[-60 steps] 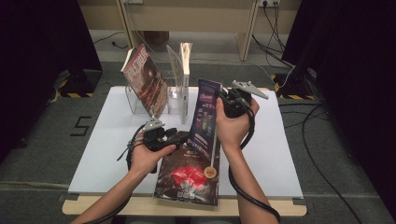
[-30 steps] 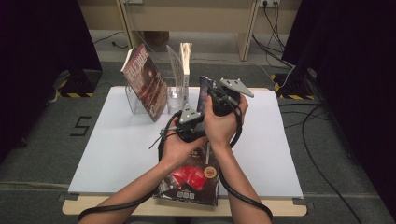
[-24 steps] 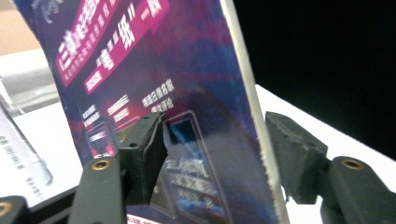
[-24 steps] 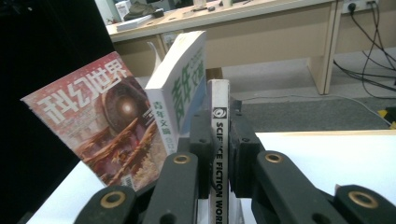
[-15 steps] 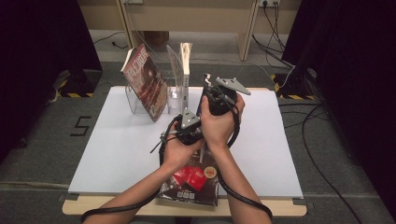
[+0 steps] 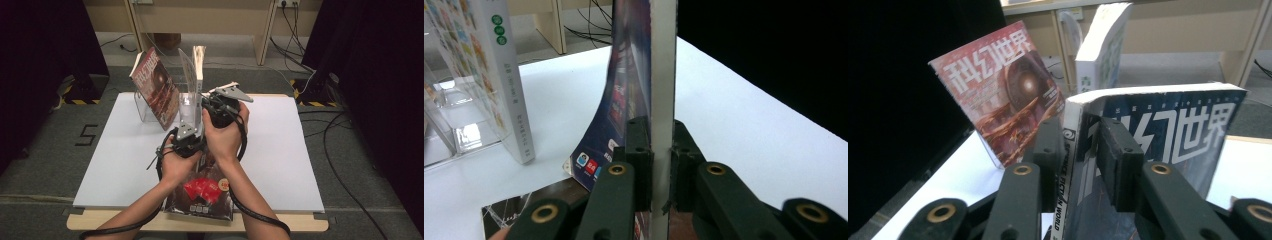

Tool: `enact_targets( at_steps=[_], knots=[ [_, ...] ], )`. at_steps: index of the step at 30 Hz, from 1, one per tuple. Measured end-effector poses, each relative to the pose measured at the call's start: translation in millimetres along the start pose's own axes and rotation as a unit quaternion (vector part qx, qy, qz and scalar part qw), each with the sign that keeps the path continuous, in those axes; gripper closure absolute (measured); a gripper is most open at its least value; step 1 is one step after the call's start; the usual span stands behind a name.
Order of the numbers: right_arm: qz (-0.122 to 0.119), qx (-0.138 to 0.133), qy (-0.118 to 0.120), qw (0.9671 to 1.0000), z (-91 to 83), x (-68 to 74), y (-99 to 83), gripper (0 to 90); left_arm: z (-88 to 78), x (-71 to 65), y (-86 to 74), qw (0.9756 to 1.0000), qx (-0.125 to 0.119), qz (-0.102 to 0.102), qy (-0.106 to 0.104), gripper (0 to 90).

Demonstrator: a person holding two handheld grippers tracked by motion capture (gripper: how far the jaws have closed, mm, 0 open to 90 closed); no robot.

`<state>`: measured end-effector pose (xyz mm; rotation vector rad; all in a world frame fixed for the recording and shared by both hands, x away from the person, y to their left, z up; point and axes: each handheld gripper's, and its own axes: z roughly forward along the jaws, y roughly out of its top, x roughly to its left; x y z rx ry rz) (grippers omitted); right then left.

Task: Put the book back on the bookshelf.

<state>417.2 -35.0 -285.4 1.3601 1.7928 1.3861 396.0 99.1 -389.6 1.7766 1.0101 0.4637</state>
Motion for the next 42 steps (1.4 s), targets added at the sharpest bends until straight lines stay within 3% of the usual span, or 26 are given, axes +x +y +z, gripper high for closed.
enact_targets(
  at_steps=[12,17,19,24,29,42],
  knots=[
    [0.016,-0.016,0.057,0.9981,-12.4,-18.7,-2.8,65.0,-4.4,5.6,-1.0,0.9997,-0.022,0.003,-0.011,82.5],
    [0.024,-0.027,0.068,0.997,-25.7,-25.2,-3.5,64.1,-7.9,10.4,2.1,0.9994,-0.034,-0.006,-0.009,82.5],
    [0.027,-0.03,0.058,0.9975,-30.1,-31.0,-5.6,65.0,-10.2,11.3,3.8,0.9992,-0.039,-0.005,-0.008,82.5],
    [0.042,0.003,0.038,0.9984,-26.2,-46.0,-19.9,66.4,-14.3,11.1,6.2,0.9986,-0.053,0.001,-0.002,82.5],
    [0.045,0.034,0.032,0.9979,-19.0,-48.3,-32.3,66.5,-21.9,10.9,7.0,0.9973,-0.073,0.0,-0.004,82.5],
    [0.07,0.119,0.014,0.9903,8.8,-53.4,-62.4,65.9,-35.5,7.7,10.7,0.9949,-0.1,0.005,-0.012,82.5]
  ],
)
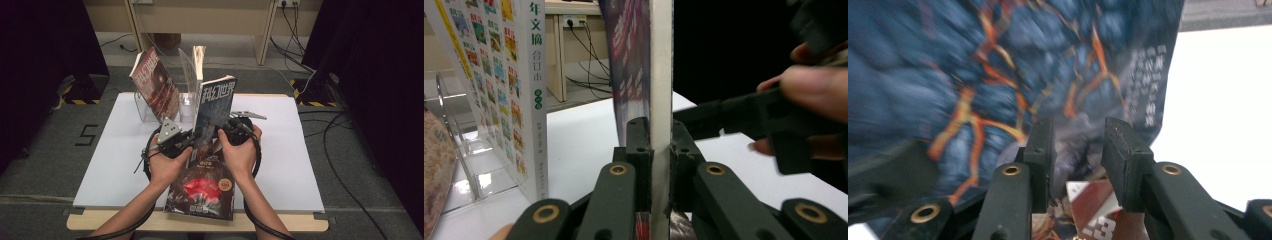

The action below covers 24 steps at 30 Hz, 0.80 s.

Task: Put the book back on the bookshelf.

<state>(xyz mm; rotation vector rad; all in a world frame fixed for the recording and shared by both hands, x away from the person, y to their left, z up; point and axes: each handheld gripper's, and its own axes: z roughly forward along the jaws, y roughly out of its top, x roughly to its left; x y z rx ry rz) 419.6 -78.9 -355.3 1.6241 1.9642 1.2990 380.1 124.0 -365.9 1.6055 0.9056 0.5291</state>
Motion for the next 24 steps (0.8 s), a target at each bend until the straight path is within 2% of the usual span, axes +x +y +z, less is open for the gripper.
enact_targets(
  at_steps=[5,10,15,22,24],
  knots=[
    [0.005,0.018,-0.004,0.9998,10.3,-3.7,-3.8,65.7,-5.3,-1.8,3.6,0.9999,-0.011,0.007,0.001,82.5],
    [0.008,0.032,-0.01,0.9994,18.9,-5.1,-6.8,65.5,-9.6,-2.6,6.2,0.9998,-0.02,0.004,-0.002,82.5],
    [0.015,0.041,-0.012,0.999,24.2,-7.4,-8.7,65.6,-13.4,-2.5,6.9,0.9997,-0.022,0.005,-0.002,82.5],
    [0.003,0.06,-0.022,0.9979,27.7,-8.8,-14.0,69.5,-20.7,-0.4,7.1,0.9996,-0.027,-0.001,0.0,82.5],
    [0.008,0.067,-0.024,0.9975,29.0,-9.1,-16.3,69.6,-22.4,0.5,7.3,0.9996,-0.028,-0.001,0.001,82.5]
  ],
)
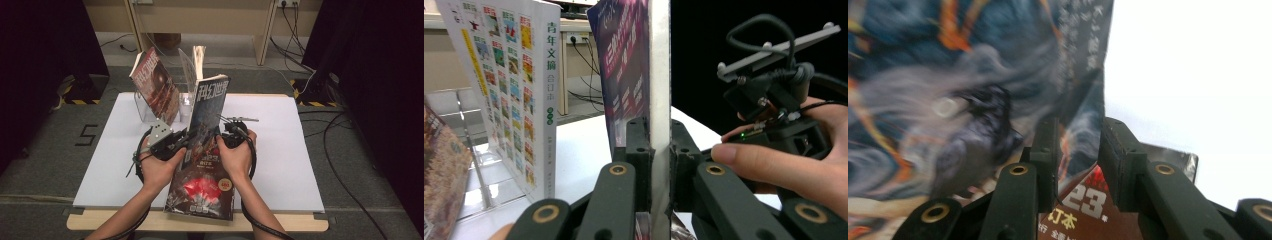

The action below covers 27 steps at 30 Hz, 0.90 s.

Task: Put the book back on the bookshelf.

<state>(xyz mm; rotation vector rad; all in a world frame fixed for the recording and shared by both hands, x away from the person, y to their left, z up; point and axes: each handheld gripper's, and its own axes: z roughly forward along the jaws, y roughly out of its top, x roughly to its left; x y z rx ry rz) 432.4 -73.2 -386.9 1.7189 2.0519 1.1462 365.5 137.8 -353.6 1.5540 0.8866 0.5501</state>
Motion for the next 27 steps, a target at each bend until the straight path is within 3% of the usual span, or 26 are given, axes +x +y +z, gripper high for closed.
enact_targets(
  at_steps=[9,27],
  knots=[
    [0.007,0.031,-0.007,0.9995,9.3,-3.3,-6.5,71.3,-7.7,1.2,4.0,1.0,-0.008,-0.003,-0.004,82.4],
    [-0.027,0.07,0.007,0.9972,26.9,7.4,-15.5,89.3,-30.4,5.8,13.1,0.9997,-0.017,-0.011,-0.012,82.4]
  ],
)
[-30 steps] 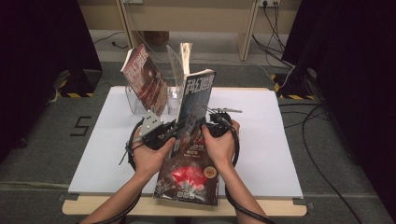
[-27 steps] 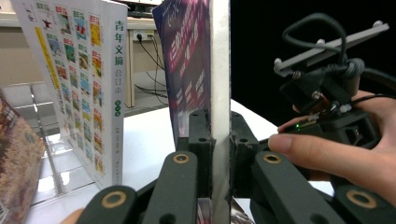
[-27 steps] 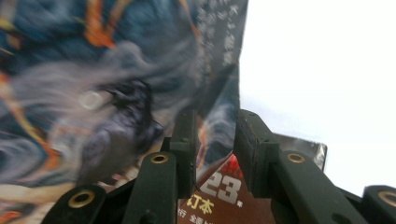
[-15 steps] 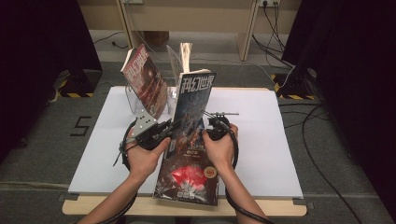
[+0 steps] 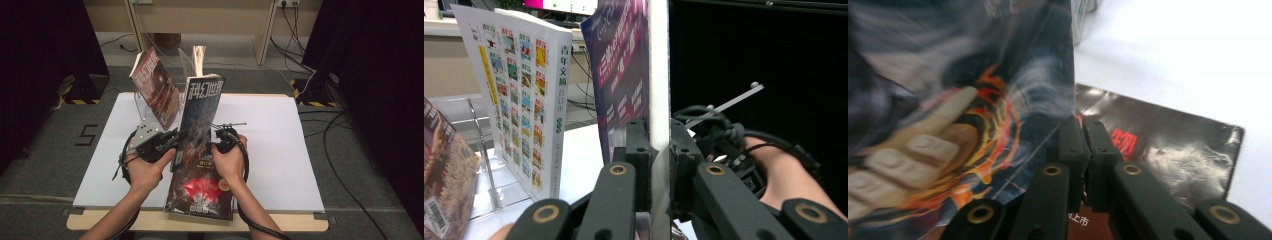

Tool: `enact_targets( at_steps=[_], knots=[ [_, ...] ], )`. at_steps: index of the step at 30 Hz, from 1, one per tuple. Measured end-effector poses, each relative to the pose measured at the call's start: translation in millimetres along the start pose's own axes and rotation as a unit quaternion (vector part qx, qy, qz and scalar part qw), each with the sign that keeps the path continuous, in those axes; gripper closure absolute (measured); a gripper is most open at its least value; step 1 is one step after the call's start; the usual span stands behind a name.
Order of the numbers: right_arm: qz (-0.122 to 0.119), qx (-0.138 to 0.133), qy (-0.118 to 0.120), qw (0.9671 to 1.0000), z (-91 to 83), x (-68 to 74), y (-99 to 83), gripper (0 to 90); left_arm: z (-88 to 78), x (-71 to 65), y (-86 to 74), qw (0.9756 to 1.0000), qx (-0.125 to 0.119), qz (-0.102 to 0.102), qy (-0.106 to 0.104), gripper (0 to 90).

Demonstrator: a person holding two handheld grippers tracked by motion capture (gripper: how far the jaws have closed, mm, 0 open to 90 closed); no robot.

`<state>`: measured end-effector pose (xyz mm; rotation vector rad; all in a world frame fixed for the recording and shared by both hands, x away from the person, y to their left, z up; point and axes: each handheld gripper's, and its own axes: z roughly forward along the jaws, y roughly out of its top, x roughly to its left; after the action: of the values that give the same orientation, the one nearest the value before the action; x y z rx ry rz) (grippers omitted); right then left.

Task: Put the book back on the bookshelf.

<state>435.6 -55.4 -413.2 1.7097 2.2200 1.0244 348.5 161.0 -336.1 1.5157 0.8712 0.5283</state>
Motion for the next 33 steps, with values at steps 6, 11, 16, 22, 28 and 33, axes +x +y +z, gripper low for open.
enact_targets(
  at_steps=[6,11,16,22,28,33],
  knots=[
    [-0.005,-0.002,0.007,1.0,1.7,6.8,-1.1,89.9,-6.8,4.1,1.3,1.0,-0.005,-0.002,0.005,82.4],
    [-0.022,-0.006,0.002,0.9997,1.1,13.8,1.0,88.6,-11.4,4.7,1.3,0.9999,-0.009,-0.009,0.004,82.4],
    [-0.033,-0.008,0.007,0.9994,3.6,23.4,0.8,86.8,-15.6,6.1,2.2,0.9998,-0.013,-0.012,0.004,82.4],
    [-0.048,-0.012,0.015,0.9987,7.3,31.5,0.1,84.9,-20.4,7.6,3.4,0.9996,-0.017,-0.02,0.003,82.4],
    [-0.052,-0.012,0.018,0.9984,11.3,34.9,0.5,84.9,-23.5,8.8,5.0,0.9995,-0.022,-0.025,0.001,82.4],
    [-0.049,-0.009,0.02,0.9986,13.2,38.0,0.1,84.8,-25.2,10.3,6.1,0.9995,-0.023,-0.022,0.004,82.4]
  ],
)
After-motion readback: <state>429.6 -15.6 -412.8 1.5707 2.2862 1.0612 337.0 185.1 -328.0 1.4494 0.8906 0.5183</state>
